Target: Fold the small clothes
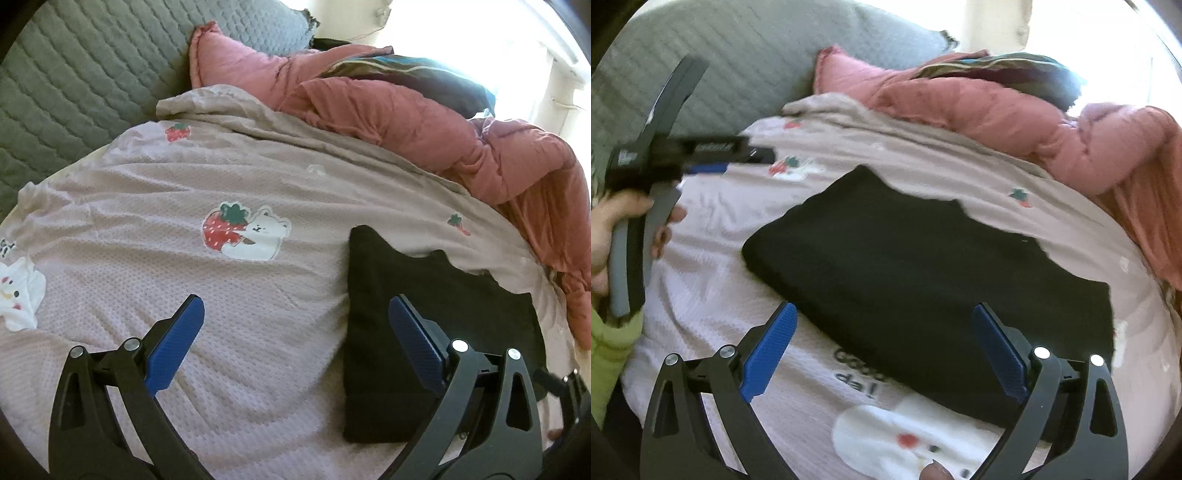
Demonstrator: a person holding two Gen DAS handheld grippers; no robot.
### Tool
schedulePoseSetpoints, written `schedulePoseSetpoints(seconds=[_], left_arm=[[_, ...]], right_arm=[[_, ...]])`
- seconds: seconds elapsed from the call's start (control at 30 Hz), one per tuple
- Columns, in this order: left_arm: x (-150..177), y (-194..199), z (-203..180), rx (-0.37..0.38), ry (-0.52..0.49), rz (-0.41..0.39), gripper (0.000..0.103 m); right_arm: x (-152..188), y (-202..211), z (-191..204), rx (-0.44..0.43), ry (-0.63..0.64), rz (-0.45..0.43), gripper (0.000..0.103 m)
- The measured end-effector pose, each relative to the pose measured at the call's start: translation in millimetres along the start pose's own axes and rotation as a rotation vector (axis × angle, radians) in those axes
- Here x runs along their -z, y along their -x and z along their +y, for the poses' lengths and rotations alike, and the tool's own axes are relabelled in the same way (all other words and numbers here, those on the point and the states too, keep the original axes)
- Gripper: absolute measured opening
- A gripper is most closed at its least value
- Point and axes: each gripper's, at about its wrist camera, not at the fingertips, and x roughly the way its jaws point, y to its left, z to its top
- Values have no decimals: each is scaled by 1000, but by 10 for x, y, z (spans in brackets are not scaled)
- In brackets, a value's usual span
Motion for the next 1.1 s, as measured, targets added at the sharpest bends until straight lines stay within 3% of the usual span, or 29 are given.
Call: schedulePoseSetpoints(seconds=[0.23,0.4,0.57,0.9,0.93,1.0,1.1], left_arm=[[-32,-154,50,-1,8,30,93],[-40,-217,22,-2,-4,40,93],[-57,-272,-27,-6,-13,46,93],[-56,-486,-86,11,7,94,93],[-54,-511,-82,15,12,99,93],[-59,-563,-55,41,37,111,93],[-83,-619,14,108,97,126,93]], right_arm=[[-31,-285,338,-7,124,44,95],[-58,-478,545,49,227,56,95],[-67,-698,660,50,276,91,95],[-152,-858,757,137,341,25,94],[-155,-861,771,155,357,12,91],[-163,-870,796,169,381,-2,77],[-164,-839,812,167,398,-36,48]])
